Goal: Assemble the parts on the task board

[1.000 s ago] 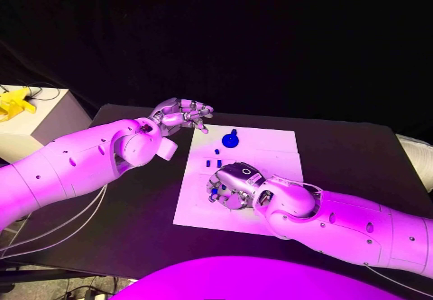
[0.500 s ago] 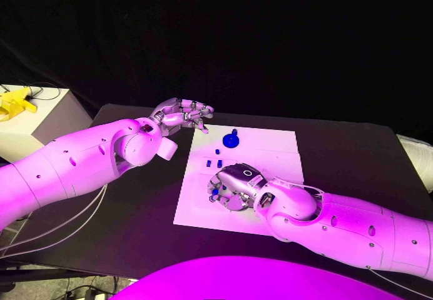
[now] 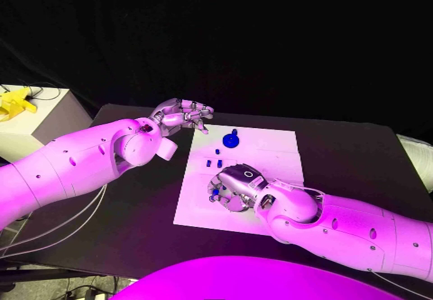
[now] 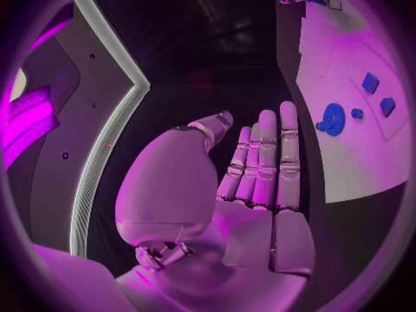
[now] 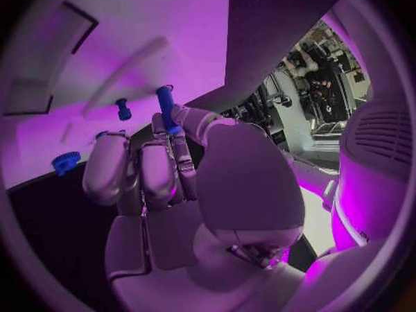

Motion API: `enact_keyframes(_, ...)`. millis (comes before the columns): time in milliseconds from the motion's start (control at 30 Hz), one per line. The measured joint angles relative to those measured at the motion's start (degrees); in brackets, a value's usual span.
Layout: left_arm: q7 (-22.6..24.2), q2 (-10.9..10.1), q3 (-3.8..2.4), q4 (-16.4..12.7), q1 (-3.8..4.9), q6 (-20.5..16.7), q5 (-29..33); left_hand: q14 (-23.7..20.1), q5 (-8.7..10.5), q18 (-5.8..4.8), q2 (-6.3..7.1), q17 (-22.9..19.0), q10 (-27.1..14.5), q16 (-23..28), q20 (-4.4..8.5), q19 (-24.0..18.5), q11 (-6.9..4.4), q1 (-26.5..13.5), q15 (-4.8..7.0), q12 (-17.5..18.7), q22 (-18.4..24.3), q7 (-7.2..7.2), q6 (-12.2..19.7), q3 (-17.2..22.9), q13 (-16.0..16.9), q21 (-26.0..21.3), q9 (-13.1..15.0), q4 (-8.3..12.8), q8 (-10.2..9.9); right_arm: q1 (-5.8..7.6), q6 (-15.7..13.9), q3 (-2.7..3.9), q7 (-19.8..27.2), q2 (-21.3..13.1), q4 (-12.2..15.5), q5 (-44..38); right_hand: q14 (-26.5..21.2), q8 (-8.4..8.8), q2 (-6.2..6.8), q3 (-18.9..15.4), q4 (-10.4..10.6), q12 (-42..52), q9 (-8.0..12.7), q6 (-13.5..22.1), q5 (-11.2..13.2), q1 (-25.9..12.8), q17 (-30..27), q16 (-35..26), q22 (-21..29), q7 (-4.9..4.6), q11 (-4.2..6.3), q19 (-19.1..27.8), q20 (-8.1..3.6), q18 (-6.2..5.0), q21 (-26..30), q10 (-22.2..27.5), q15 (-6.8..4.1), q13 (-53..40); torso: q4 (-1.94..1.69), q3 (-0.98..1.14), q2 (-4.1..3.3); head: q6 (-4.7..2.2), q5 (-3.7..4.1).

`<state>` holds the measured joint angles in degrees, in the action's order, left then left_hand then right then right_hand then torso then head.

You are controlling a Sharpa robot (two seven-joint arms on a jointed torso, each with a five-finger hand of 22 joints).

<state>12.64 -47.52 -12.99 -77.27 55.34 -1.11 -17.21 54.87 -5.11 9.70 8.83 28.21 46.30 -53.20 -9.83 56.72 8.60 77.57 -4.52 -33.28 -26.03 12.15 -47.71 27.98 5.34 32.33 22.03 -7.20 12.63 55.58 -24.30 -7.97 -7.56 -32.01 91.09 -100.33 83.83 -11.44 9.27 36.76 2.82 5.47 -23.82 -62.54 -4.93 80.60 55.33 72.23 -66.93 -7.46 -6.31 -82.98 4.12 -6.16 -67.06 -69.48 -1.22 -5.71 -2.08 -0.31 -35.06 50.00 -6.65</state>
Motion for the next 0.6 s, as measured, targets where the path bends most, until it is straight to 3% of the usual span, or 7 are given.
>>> enact_keyframes(600,-0.22,0.04,0.00,0.09,0.00,0.28,0.00,0.00,0.00,0.00,0.00,-0.01,0.00,0.00,0.00,0.00,0.00,0.00,0.00,0.00,-0.01,0.00,0.00,0.00,0.01,0.00,0.00,0.00,0.00,-0.38,-1.58,-0.12,-0.36,-0.23,0.69,-0.62,0.01,0.06,0.01,-0.07,-0.08,-0.01,-0.17,0.01,0.07,0.01,0.07,0.00,-0.15,0.01,-0.16,0.00,0.00,0.00,0.00,-0.16,0.00,-0.01,-0.02,0.00,-0.04,0.00,-0.10)
